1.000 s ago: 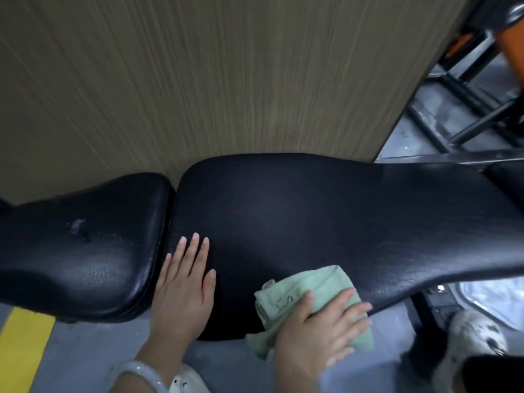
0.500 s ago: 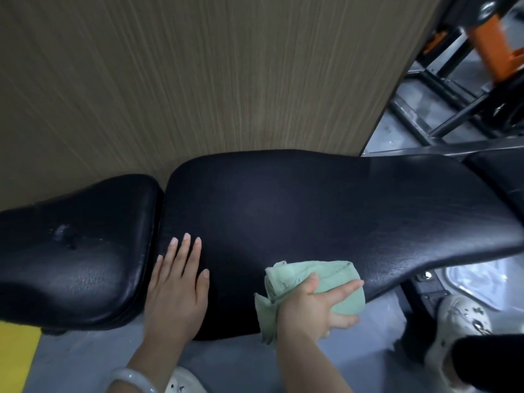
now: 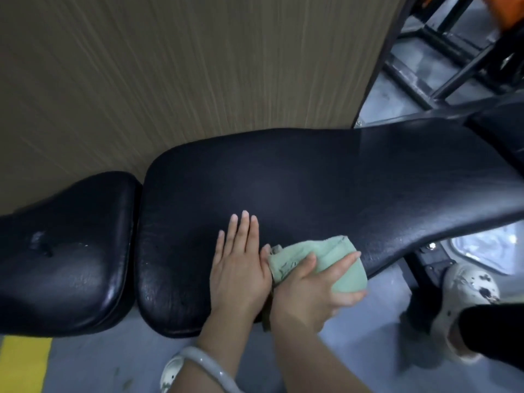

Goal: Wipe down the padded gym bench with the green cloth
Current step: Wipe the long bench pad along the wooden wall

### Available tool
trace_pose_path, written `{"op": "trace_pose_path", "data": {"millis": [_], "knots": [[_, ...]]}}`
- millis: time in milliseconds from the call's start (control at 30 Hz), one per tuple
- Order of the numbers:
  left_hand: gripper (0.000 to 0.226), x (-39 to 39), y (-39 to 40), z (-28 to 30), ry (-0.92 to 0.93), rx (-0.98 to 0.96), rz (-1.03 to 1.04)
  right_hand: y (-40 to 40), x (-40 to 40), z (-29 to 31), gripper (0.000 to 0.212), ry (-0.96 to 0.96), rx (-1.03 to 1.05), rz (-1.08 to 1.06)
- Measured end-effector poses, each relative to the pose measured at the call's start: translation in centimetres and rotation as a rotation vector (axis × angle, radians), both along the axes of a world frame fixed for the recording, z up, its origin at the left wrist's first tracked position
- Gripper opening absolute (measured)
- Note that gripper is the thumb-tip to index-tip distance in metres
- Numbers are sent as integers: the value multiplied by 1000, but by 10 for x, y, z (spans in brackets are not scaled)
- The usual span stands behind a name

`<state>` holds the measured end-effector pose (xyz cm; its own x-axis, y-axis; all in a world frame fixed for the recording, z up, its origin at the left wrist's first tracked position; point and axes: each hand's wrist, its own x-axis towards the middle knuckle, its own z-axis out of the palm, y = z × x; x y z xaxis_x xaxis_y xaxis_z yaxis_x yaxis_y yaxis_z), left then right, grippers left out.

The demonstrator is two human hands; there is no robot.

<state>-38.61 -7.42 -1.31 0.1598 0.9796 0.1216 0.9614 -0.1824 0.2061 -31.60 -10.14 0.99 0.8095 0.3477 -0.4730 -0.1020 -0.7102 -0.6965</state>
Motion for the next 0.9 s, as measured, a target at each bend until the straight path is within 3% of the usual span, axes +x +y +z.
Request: {"op": "trace_pose_path", "data": {"millis": [200,533,900], "knots": [[63,16,10,6,7,-38,-86,2,9,-2,64,-40,-3,11],[78,45,4,11,-38,-86,-7,18,65,-1,57,-102,-5,-9],[72,82,11,2,53,5,43,33,114,-5,56,-128,-19,9]]}}
